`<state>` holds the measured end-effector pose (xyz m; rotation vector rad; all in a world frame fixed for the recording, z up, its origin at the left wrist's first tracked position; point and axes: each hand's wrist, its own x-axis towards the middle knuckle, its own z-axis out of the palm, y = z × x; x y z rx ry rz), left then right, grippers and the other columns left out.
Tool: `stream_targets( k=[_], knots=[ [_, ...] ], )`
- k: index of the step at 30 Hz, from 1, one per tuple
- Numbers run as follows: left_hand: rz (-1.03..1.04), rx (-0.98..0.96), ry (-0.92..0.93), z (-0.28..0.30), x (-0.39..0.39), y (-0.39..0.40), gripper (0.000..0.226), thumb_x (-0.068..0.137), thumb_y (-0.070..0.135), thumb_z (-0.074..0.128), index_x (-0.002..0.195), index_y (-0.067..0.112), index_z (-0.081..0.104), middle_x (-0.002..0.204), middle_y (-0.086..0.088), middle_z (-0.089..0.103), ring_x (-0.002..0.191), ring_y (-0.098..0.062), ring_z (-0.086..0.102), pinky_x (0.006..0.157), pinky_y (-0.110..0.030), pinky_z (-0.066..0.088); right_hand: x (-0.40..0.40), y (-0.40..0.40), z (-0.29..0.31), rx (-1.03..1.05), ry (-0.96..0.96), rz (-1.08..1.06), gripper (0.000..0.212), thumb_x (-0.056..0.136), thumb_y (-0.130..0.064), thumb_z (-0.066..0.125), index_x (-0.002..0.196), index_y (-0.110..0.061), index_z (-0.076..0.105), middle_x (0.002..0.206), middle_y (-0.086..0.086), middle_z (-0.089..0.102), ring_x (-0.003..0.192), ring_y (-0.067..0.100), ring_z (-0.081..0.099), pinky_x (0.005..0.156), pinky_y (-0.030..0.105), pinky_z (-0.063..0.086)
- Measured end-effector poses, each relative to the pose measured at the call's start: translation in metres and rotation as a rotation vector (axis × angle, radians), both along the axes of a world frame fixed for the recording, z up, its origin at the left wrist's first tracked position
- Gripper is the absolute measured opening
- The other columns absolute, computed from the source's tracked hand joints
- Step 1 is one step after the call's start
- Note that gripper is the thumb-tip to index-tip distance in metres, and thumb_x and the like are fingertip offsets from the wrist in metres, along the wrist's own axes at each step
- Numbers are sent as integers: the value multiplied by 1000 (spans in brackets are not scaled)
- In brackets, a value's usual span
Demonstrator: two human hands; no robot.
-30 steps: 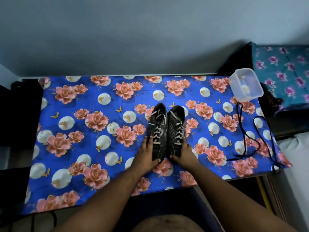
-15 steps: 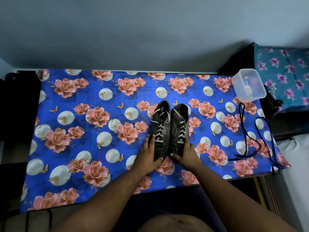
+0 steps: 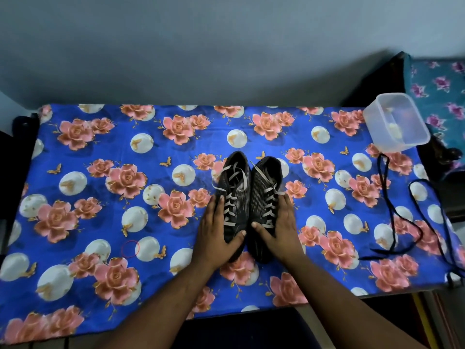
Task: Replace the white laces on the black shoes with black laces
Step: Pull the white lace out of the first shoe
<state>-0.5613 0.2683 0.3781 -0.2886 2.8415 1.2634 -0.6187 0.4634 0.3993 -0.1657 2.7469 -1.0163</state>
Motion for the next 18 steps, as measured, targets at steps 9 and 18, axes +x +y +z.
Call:
stream_targets(
  k=[9,18],
  knots=[
    [97,259,199,-25,5,2,86,82,48,68,156,31,29,166,13,21,154,-5,15,125,-32,21,-4,31,-44,-372,110,101,87,86,-51,65,158,-27,24,168,-8,15,155,4,8,121,15,11],
    [78,320,406,-38,9,1,80,81,49,68,152,31,37,161,7,36,149,-8,31,123,-47,29,-4,36,-64,-504,280,151,82,85,-61,60,156,-31,33,164,-11,28,152,3,21,125,43,23]
  ],
)
